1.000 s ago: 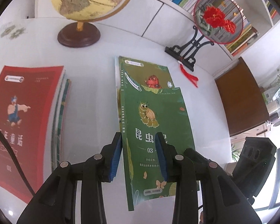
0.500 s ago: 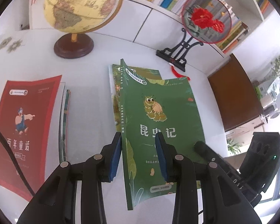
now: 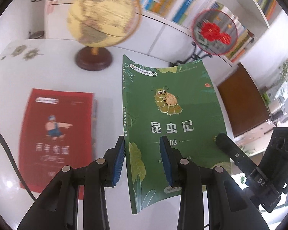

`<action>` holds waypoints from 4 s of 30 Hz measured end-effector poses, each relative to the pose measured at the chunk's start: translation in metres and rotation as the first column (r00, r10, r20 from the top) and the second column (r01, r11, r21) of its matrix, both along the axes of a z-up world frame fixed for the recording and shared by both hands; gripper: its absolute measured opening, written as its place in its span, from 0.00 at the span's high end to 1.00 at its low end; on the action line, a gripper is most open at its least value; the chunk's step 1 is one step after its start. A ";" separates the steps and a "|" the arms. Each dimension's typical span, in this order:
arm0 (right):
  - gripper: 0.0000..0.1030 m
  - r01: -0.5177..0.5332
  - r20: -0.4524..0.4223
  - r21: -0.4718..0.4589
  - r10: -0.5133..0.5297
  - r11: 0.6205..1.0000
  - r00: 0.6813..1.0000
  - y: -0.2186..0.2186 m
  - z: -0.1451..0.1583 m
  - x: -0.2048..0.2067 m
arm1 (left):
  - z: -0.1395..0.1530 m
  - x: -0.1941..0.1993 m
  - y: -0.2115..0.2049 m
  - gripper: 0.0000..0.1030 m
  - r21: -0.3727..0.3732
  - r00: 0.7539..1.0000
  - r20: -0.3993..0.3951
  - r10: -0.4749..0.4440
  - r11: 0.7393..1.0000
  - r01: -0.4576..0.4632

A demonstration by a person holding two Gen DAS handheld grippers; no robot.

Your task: Organize books

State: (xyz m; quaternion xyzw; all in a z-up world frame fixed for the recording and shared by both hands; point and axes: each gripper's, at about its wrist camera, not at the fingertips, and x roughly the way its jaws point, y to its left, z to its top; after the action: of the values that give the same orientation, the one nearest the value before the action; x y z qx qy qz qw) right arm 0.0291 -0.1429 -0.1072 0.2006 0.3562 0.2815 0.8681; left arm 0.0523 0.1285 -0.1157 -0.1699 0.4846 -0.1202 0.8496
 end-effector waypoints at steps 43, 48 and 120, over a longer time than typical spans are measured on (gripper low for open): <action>0.56 -0.224 -0.288 -0.045 0.202 0.974 0.936 0.159 -0.119 0.041 | -0.081 -0.011 0.159 0.30 0.236 0.896 -0.179 0.405 0.902 -0.361; 0.40 -0.109 -0.172 -0.105 0.090 0.988 0.981 0.111 -0.095 0.054 | -0.054 0.010 0.118 0.15 0.121 0.943 -0.095 0.318 0.944 -0.306; 0.82 -0.069 -0.355 0.099 0.100 0.993 0.930 -0.102 -0.127 0.036 | -0.132 0.032 -0.108 0.40 0.004 0.980 -0.198 -0.025 1.000 0.026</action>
State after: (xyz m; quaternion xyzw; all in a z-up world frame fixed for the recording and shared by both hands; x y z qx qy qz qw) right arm 0.0649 -0.2445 -0.2346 0.2696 0.5048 0.2920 0.7663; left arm 0.0842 0.0209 -0.2474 -0.1722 0.5693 -0.1121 0.7961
